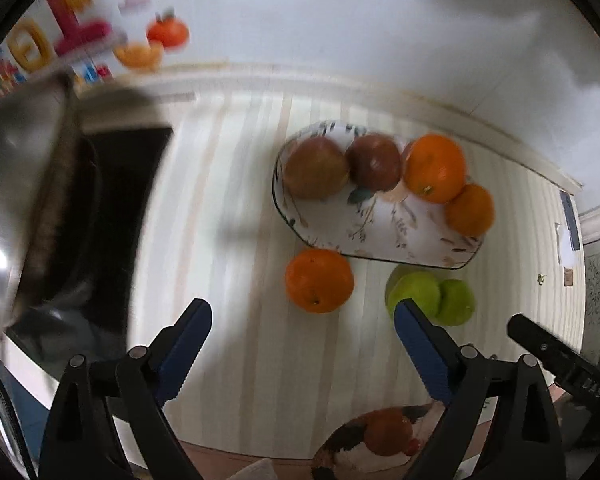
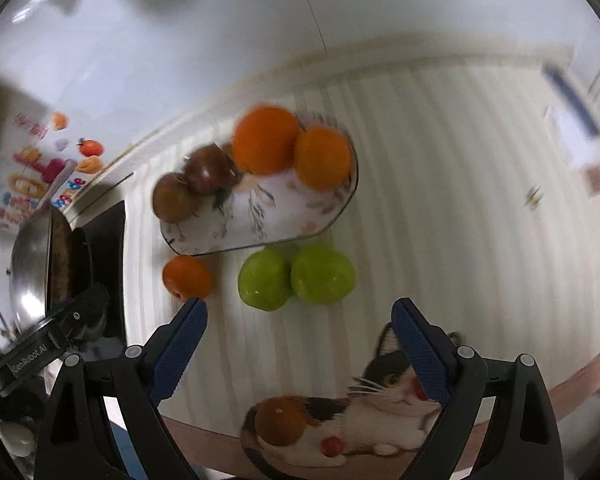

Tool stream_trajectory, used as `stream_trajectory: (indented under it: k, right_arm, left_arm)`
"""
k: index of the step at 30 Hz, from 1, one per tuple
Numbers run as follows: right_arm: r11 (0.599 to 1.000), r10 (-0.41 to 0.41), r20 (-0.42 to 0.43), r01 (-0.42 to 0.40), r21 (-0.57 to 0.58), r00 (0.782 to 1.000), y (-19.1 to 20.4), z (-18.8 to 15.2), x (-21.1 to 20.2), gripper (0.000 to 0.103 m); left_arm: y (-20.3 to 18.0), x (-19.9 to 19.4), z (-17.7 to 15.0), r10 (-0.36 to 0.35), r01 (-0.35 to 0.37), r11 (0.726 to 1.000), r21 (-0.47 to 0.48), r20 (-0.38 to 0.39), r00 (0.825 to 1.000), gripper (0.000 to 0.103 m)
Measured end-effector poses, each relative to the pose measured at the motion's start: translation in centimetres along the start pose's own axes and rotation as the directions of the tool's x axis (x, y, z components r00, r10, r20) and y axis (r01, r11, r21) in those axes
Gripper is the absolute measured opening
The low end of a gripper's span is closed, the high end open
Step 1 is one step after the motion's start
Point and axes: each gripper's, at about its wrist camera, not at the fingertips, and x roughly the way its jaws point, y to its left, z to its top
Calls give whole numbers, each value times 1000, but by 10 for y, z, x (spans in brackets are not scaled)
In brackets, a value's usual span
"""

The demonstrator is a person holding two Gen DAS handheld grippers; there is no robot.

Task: Organize fruits
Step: 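Grasp the small tangerine with the left tool while the right tool grasps a green apple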

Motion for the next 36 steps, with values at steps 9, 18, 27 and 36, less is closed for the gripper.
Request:
stream_trajectory:
  k: [9,18,27,36]
  right_arm:
    - [998,67,-71,-67,8,995,15,3,54,88]
    - [992,-5,-60,-3,-123,998,43,11,67,73]
    - [939,-106,-68,77,-335,992,81,9,86,72]
    - [824,-279,23,252,-507,960,106,1,112,56]
  left_arm:
    - [-7,70,18,-3,5,1000,8,-135,991,93]
    - [-17,106,20,-37,39,999,8,-144,989,62]
    - [25,93,-21,-30,16,996,-92,-147,989,61]
    - [34,91,-34,-37,21,992,-121,-134,990,61]
